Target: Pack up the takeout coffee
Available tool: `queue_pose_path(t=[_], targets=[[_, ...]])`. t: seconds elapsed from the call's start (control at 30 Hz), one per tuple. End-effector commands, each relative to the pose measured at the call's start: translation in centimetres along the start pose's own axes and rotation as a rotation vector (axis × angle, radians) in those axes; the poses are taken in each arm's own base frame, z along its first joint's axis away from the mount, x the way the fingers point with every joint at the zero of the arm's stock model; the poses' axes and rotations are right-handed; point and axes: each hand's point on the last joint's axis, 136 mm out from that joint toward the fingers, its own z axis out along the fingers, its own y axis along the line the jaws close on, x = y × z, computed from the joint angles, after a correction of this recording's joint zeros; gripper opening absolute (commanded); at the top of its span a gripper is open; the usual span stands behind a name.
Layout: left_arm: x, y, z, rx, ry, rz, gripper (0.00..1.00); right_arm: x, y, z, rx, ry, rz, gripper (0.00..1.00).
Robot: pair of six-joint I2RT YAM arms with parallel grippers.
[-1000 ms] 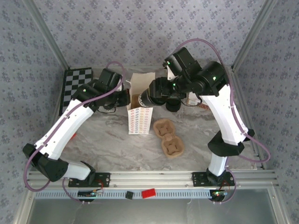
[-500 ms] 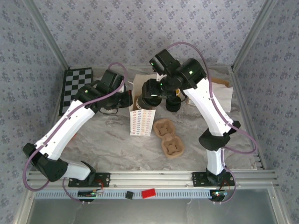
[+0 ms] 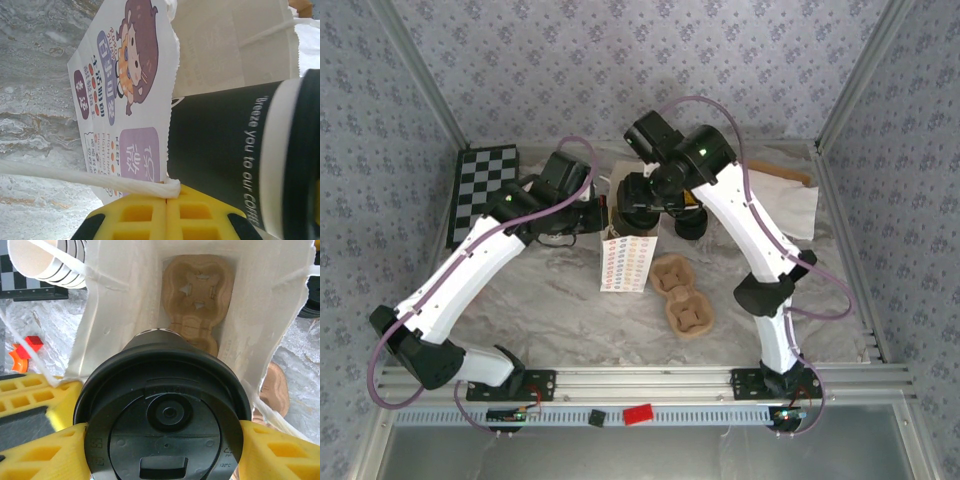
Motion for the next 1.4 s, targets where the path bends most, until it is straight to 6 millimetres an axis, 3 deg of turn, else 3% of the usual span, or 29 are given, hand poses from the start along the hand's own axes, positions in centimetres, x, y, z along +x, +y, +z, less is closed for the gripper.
queue_pose_path(t=[0.0,0.47,1.03,1.37], targets=[[-1.1,-1.2,-1.9,0.056,-0.066,-0.003,0.00,1.2,-1.1,0.2,0.064,0.044,0.014,0.66],[-0.8,-1.5,-1.9,0.080,-0.075,-0.015,0.00,1.3,-1.2,2.4,0.120,0.078,0.012,0.65],[-1.0,-0.2,-1.7,0.044,-0.124,-0.066,0.00,3.7,-1.4,3.5,0.209,0.144,-0.045,0.65],[-0.7,0.0,-1.5,0.058,-0.125,-0.096,0.00,4.0,-1.7,3.9,0.236,0.158,-0.047,0.65]])
